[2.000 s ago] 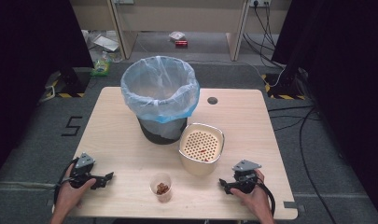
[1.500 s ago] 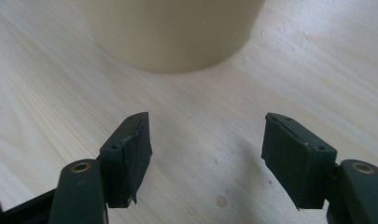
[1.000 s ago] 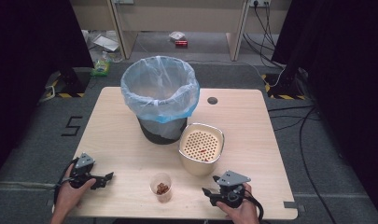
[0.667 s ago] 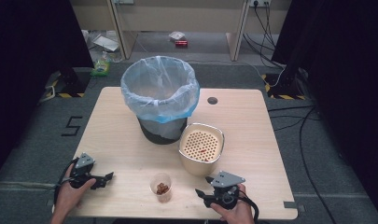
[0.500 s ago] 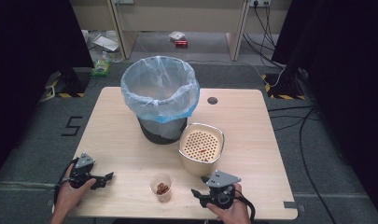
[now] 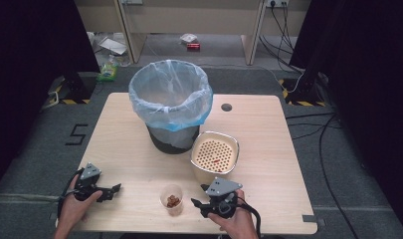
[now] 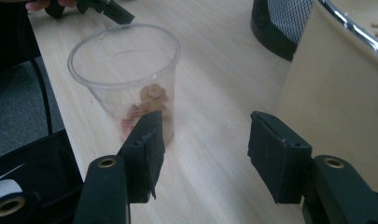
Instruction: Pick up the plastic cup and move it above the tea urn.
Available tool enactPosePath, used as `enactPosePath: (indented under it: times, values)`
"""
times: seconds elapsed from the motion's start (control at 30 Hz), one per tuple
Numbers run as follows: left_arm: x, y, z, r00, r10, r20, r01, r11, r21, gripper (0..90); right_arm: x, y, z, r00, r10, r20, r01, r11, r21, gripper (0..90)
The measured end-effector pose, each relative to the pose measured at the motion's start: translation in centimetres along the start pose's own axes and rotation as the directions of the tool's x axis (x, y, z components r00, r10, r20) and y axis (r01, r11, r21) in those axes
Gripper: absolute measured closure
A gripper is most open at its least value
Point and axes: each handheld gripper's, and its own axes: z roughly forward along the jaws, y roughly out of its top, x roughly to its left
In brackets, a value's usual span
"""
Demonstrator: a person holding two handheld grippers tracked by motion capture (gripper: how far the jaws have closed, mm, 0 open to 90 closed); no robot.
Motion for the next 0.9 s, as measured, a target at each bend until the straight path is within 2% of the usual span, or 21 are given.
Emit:
enactPosePath:
  times: [0.53,0.63,0.67,0.9]
  values:
    - [0.0,0.0,0.0,1.0,0.0,0.0,0.0,1.0,0.001,0.0,0.5,4.0,0.9,0.9988,-0.041,-0.026,0.04,0.998,-0.039,48.4]
    - [0.0,0.0,0.0,1.0,0.0,0.0,0.0,1.0,0.001,0.0,0.9,4.6,1.8,0.9974,-0.055,-0.046,0.054,0.998,-0.018,48.7]
    - [0.0,0.0,0.0,1.0,0.0,0.0,0.0,1.0,0.001,0.0,1.1,4.8,2.6,0.9962,-0.064,-0.06,0.064,0.998,0.003,49.8]
    - [0.0,0.0,0.0,1.0,0.0,0.0,0.0,1.0,0.001,0.0,0.9,5.1,4.4,0.9948,-0.067,-0.076,0.07,0.997,0.041,55.8]
